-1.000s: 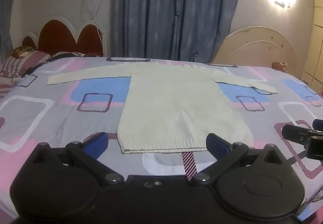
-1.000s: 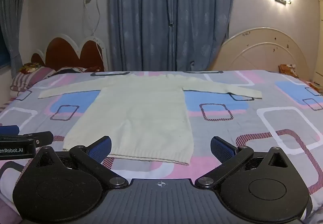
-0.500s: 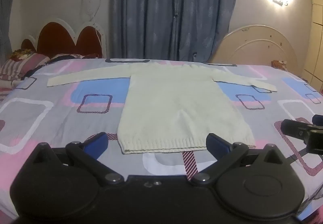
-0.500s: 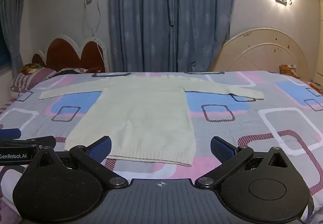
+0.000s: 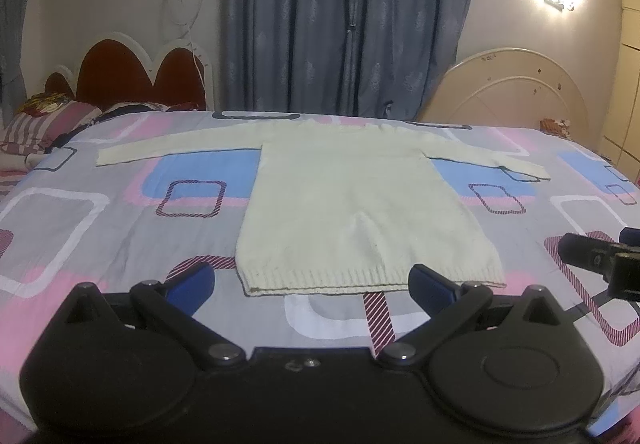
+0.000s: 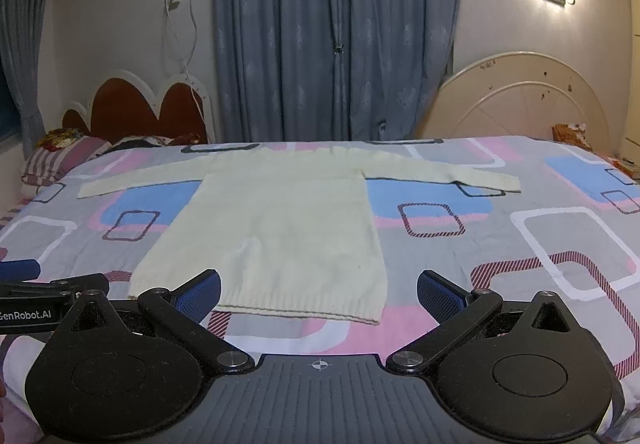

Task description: Fold small clothes

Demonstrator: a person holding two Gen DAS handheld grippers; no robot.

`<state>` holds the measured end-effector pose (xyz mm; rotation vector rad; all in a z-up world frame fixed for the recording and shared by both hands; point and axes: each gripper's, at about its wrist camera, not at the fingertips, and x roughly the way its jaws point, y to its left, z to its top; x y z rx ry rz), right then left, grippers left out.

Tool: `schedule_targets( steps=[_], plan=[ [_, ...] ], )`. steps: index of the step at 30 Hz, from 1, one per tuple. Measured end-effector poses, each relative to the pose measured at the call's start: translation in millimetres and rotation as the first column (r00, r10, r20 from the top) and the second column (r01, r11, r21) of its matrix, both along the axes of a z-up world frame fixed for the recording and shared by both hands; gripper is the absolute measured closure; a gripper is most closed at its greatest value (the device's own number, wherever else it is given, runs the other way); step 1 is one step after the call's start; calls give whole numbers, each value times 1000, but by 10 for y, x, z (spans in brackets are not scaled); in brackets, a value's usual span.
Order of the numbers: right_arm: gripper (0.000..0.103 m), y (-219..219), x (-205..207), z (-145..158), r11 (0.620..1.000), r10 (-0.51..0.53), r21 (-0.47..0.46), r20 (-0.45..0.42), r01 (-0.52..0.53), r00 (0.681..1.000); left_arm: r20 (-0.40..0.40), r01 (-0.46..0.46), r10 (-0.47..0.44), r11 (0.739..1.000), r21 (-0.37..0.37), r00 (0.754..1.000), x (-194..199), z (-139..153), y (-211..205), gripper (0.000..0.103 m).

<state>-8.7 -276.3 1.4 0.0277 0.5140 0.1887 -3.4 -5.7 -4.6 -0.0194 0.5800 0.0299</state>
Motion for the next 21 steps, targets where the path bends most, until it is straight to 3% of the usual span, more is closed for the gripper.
schedule_targets(
  steps=[21],
  plan=[
    [0, -1, -7, 22, 1000, -9, 6, 8, 9, 1000, -2, 1, -1, 1000, -3, 1000, -2, -13, 46, 0]
  ],
)
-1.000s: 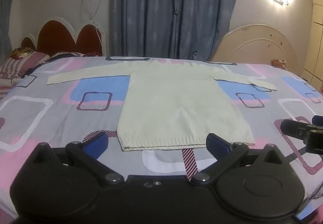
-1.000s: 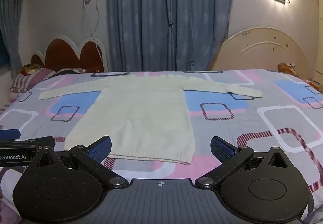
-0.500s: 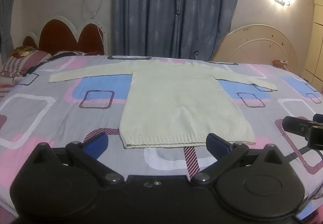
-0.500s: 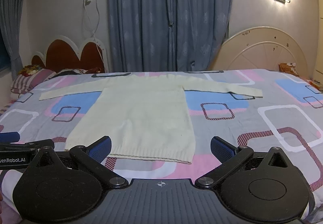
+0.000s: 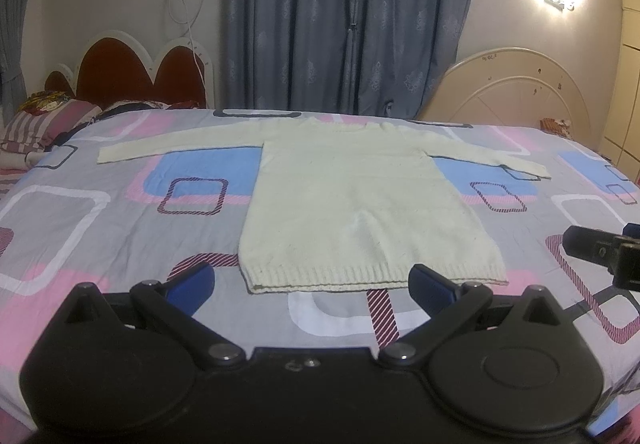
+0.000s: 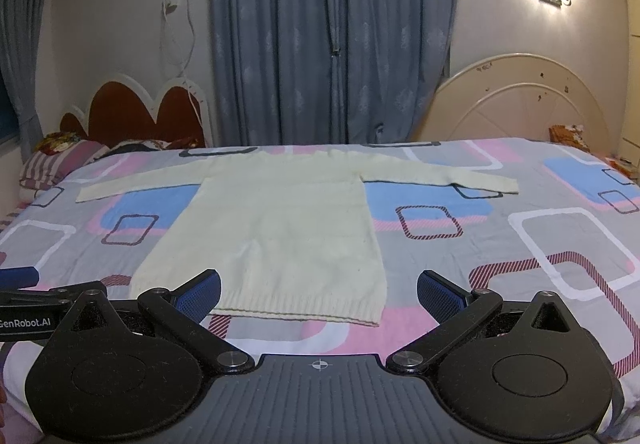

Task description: Fold small clothes

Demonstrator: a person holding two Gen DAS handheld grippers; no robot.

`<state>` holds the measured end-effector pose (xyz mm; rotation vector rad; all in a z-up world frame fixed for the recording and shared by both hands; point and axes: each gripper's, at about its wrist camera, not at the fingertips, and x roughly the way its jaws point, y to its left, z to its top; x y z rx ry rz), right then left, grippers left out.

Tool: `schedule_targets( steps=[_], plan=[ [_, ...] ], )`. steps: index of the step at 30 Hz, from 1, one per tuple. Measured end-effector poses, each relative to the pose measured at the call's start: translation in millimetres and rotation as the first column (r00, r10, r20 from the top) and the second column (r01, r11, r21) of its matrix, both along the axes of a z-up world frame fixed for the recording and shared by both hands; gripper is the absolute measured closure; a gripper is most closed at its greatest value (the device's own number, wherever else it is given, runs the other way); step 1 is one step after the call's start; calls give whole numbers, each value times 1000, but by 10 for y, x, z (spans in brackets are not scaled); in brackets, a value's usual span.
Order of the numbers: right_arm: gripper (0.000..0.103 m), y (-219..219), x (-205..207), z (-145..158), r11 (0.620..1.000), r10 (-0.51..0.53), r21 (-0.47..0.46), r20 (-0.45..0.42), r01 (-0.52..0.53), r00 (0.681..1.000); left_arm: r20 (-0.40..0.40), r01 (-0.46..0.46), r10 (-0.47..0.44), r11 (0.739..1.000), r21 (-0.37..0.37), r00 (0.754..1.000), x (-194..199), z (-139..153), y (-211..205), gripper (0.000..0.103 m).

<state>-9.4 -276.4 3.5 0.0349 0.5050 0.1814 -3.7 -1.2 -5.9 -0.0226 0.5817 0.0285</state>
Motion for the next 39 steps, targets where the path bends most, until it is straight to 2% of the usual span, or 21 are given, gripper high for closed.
schedule_targets(
  steps=[39],
  plan=[
    [0, 83, -21, 6, 1000, 19, -6, 9, -19, 1000, 0, -1, 1, 1000, 3, 1000, 5, 23, 26, 0]
  ],
)
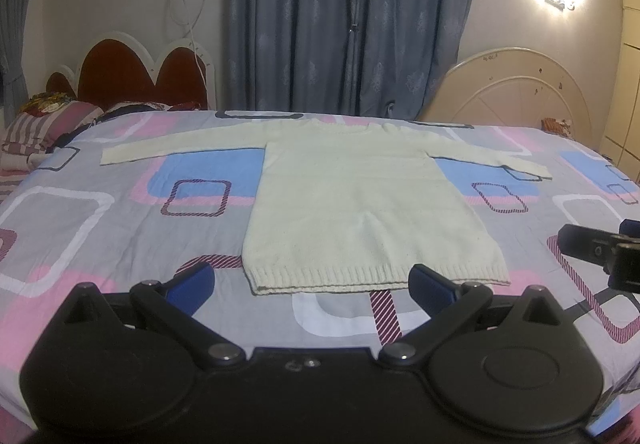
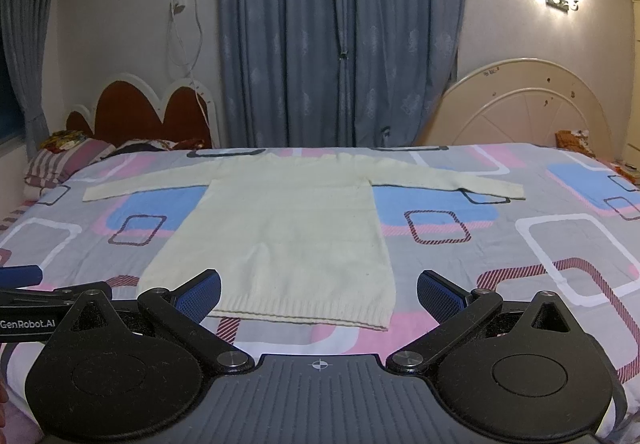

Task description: Fold small clothes

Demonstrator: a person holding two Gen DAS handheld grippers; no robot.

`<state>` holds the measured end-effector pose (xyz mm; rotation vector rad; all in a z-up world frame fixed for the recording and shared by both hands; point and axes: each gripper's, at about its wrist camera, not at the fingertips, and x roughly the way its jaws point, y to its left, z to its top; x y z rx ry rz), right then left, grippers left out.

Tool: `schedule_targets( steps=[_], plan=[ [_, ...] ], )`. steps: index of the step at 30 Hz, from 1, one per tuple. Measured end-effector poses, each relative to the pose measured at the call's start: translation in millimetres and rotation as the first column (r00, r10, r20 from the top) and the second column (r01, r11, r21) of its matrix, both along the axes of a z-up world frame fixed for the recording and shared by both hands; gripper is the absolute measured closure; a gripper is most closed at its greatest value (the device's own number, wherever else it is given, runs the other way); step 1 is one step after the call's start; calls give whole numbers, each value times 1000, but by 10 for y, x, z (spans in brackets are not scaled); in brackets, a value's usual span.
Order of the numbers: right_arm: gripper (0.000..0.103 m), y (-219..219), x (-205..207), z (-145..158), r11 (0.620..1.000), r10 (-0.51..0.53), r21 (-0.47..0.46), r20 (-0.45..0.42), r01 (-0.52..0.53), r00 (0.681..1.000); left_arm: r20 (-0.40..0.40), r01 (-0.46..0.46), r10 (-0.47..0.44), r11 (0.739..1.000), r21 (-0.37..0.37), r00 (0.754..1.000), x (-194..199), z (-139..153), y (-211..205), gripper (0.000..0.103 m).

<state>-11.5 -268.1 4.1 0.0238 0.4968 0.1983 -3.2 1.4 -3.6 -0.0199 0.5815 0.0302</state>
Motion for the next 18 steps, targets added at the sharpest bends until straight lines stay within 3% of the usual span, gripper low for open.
schedule_targets(
  steps=[8, 13, 18],
  plan=[
    [0, -32, 67, 17, 1000, -12, -4, 2, 12, 1000, 0, -6, 6, 1000, -10, 1000, 93, -10, -23, 0],
    [0, -117, 150, -14, 999, -36, -11, -14, 36, 999, -41, 42, -43, 999, -16, 998, 239, -84, -131, 0],
    [0, -255, 261, -56, 997, -73, -39, -30, 71, 997, -71, 54, -63, 991, -120, 995, 419, -180, -148, 0]
  ],
)
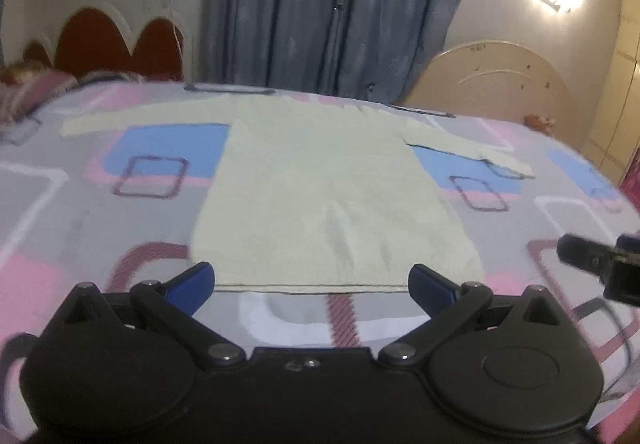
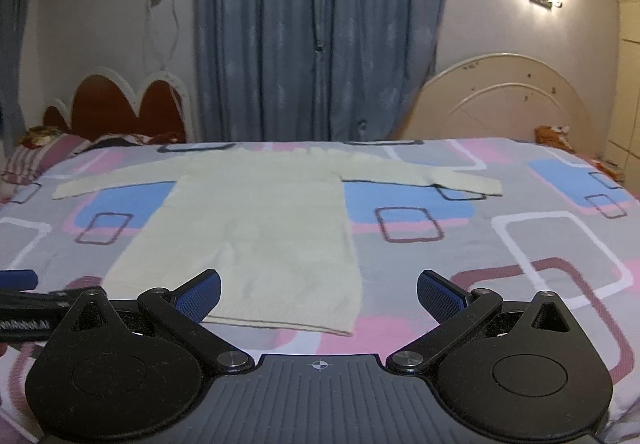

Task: Fold small clothes
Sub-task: 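Grasp the sweater sleeve cuff with the right gripper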

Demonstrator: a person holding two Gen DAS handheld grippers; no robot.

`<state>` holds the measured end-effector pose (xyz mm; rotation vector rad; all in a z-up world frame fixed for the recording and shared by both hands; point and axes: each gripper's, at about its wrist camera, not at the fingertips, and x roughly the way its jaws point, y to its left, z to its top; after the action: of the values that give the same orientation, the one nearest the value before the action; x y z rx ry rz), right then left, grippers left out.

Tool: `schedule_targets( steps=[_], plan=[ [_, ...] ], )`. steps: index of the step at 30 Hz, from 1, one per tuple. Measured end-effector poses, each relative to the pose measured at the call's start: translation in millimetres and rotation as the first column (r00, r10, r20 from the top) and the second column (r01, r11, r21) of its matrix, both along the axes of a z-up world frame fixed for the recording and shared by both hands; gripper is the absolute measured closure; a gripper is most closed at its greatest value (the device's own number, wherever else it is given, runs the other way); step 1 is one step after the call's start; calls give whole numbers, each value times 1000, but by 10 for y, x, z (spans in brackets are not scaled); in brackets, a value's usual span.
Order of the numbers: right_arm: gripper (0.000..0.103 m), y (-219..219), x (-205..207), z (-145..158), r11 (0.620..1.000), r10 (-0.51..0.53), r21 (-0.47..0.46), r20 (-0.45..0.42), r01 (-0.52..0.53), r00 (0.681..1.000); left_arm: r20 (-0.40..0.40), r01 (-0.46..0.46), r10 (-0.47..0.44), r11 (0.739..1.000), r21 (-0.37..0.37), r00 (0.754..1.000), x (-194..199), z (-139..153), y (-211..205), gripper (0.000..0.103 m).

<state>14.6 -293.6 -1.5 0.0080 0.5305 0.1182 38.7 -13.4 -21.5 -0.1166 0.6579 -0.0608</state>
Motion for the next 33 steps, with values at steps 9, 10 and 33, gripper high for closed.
schedule_targets(
  steps=[9, 10, 33],
  plan=[
    [0, -494, 580, -146, 995, -103, 9, -52, 103, 993, 12, 94, -94, 996, 12, 995, 578, -98, -134, 0],
    [0, -569, 688, -167, 993, -116, 17, -55, 117, 992, 4, 93, -93, 995, 36, 996, 682, -96, -157, 0],
    [1, -2818, 3948, -980, 835, -484, 241, -106, 495, 869, -170, -87, 105, 990, 108, 980, 3324, -939, -151, 11]
  ],
)
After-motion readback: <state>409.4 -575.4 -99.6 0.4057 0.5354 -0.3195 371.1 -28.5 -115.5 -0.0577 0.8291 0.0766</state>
